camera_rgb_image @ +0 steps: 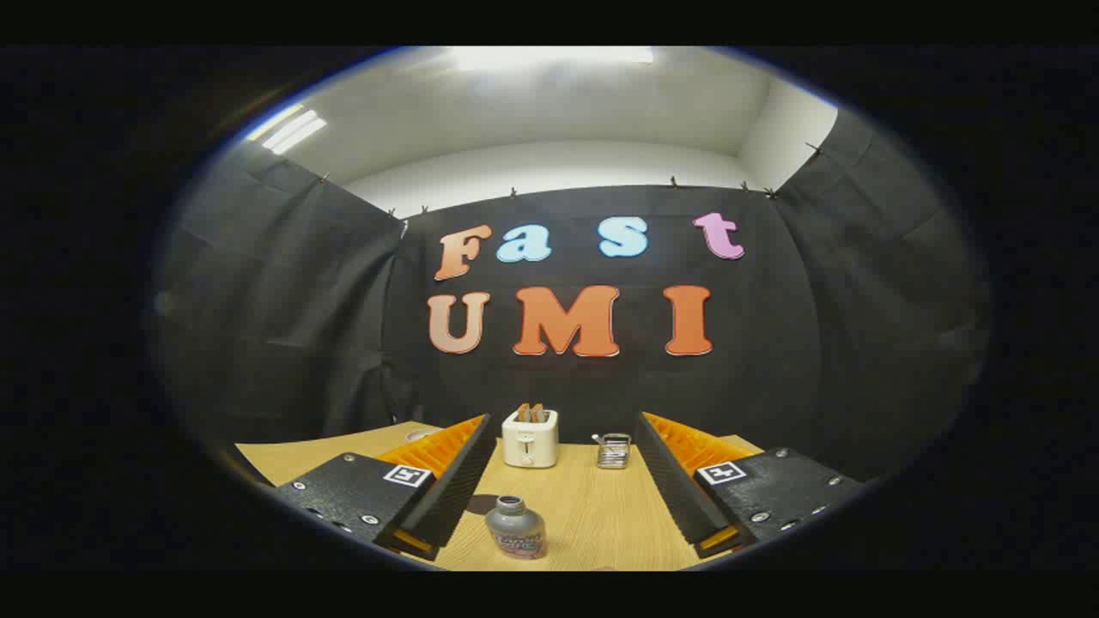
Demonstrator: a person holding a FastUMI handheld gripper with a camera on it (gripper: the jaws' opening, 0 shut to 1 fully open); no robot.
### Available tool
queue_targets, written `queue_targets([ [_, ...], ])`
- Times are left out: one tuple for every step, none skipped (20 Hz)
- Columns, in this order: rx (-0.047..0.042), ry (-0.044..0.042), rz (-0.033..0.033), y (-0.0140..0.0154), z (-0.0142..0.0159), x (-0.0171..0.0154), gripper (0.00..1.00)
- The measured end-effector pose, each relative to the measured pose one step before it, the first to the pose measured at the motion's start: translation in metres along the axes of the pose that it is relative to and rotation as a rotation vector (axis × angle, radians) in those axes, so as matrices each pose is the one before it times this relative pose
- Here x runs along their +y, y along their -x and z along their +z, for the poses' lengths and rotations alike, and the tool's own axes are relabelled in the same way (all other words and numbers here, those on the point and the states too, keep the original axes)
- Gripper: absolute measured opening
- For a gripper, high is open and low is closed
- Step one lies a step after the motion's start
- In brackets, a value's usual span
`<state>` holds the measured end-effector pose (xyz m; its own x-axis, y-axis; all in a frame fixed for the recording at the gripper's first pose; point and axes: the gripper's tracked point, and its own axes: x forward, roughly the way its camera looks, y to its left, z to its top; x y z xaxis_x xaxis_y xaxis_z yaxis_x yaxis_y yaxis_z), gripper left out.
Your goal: Take the bottle from table, then pour the juice into the cup, finally place the bottle on the coaster
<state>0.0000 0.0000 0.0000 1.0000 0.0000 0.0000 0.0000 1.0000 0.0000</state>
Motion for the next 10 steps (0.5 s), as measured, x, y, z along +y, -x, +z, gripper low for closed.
queue_targets([
  [0.00306,0.01434,0.00575,0.00016,-0.00063,0.00149,0.97],
  [0.00354,0.01337,-0.00083,0.00135,-0.00020,-0.00060,0.97],
  [-0.00009,0.01017,0.00580,0.00094,0.00023,0.00126,0.97],
  [-0.00406,0.00618,0.00619,0.00046,0.00246,0.00312,0.96],
  [-0.00339,0.00477,0.00400,0.00070,0.00187,0.00144,0.97],
  [-0.00299,0.00401,0.00040,-0.00021,0.00047,0.00064,0.97],
  [0.00053,0.00188,-0.00120,-0.00054,0.00056,-0.00055,0.97],
  [0.00401,-0.00214,-0.00030,-0.00063,-0.00047,-0.00042,0.97],
  [0.00227,-0.00642,0.00027,-0.00040,-0.00006,-0.00050,0.97],
  [-0.00097,-0.00924,0.00025,-0.00044,0.00150,0.00015,0.97],
])
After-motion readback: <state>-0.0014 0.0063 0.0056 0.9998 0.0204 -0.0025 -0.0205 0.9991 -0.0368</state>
